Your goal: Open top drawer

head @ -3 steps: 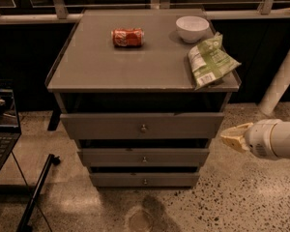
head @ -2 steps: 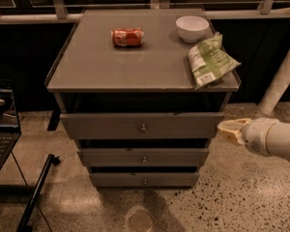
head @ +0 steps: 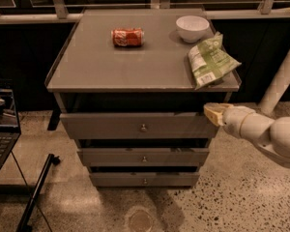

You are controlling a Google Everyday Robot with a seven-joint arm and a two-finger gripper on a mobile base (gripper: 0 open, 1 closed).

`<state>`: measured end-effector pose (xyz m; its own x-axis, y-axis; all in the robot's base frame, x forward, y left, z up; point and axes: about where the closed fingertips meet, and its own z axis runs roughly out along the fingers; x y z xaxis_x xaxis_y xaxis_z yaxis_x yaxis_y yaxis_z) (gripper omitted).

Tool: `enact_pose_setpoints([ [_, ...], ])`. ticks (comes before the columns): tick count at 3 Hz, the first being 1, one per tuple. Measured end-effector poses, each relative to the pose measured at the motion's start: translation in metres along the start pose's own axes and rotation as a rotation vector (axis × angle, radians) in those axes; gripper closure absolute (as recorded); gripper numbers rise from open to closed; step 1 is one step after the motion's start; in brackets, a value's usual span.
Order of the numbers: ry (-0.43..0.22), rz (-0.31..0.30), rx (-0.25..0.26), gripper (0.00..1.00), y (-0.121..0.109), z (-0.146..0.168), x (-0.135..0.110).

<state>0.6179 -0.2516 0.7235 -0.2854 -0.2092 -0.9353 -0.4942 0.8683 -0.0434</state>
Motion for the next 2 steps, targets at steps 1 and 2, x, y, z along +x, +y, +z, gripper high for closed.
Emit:
enact_pose_setpoints([
  [1,-0.031,0.027,0.015,1.0,-0.015,0.04,-0.006],
  [2,-0.021,0.035,0.041,1.0,-0.026,0.072,-0.011],
])
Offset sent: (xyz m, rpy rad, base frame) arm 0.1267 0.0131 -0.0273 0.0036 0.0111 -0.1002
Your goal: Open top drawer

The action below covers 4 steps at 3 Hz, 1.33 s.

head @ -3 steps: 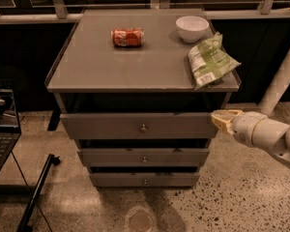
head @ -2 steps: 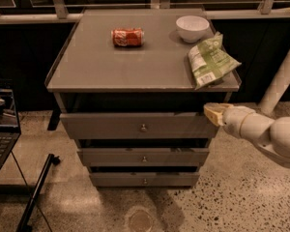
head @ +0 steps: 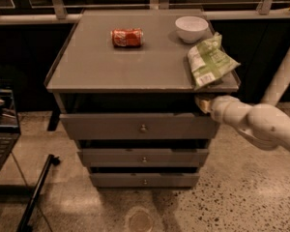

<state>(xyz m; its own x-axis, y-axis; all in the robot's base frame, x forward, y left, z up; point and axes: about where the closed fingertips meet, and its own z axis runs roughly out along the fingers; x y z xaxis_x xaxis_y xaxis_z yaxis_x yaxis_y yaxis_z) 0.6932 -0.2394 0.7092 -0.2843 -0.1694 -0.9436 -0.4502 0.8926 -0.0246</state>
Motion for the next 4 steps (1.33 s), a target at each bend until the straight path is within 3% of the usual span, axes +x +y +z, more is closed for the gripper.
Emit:
enact_pose_setpoints([
  [2,0.0,0.0,0.0,1.0,0.001,-0.001,0.0],
  [3,0.07,0.009,0.032,1.0,-0.005,0.002,0.02],
  [4,0.177,0.026,0.052,1.0,0.005,0.007,0.037],
])
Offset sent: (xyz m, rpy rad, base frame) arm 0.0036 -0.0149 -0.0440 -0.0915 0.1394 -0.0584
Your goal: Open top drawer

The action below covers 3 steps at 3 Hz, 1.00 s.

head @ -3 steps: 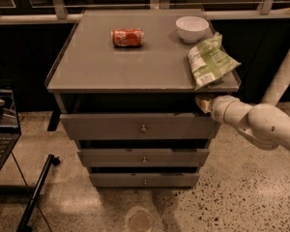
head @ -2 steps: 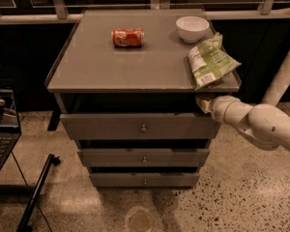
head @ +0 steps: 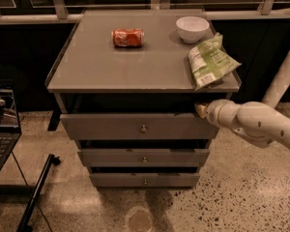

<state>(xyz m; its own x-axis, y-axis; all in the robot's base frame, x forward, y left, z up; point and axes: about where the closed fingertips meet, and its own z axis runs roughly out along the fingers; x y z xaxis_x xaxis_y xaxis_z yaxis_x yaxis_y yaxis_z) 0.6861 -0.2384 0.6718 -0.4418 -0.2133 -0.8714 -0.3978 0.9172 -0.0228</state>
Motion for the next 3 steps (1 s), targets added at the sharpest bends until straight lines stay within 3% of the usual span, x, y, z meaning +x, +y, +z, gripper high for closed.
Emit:
enact_pose_setpoints([
  [2,0.037,0.007,0.003,1.0,0.001,-0.002,0.002],
  [3,0.098,0.053,0.013,1.0,-0.007,-0.026,0.01],
])
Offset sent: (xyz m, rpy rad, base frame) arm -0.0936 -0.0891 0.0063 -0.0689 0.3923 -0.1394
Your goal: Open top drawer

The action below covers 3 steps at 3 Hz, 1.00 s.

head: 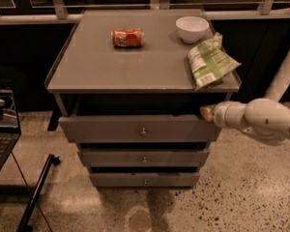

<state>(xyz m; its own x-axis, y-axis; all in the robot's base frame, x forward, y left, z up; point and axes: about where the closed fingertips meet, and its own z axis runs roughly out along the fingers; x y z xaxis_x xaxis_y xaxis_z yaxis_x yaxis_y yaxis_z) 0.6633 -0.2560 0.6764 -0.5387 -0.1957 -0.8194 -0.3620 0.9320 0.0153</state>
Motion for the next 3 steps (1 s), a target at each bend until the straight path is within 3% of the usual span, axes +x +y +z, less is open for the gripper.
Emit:
enact_pose_setpoints([
  [1,0.001,0.001,0.0,1.0,0.0,0.001,-0.001],
  [2,0.044,0.042,0.0,1.0,-0.005,-0.022,0.006],
  [3,0.195,0.188,-0.005,1.0,-0.02,-0.104,0.03],
])
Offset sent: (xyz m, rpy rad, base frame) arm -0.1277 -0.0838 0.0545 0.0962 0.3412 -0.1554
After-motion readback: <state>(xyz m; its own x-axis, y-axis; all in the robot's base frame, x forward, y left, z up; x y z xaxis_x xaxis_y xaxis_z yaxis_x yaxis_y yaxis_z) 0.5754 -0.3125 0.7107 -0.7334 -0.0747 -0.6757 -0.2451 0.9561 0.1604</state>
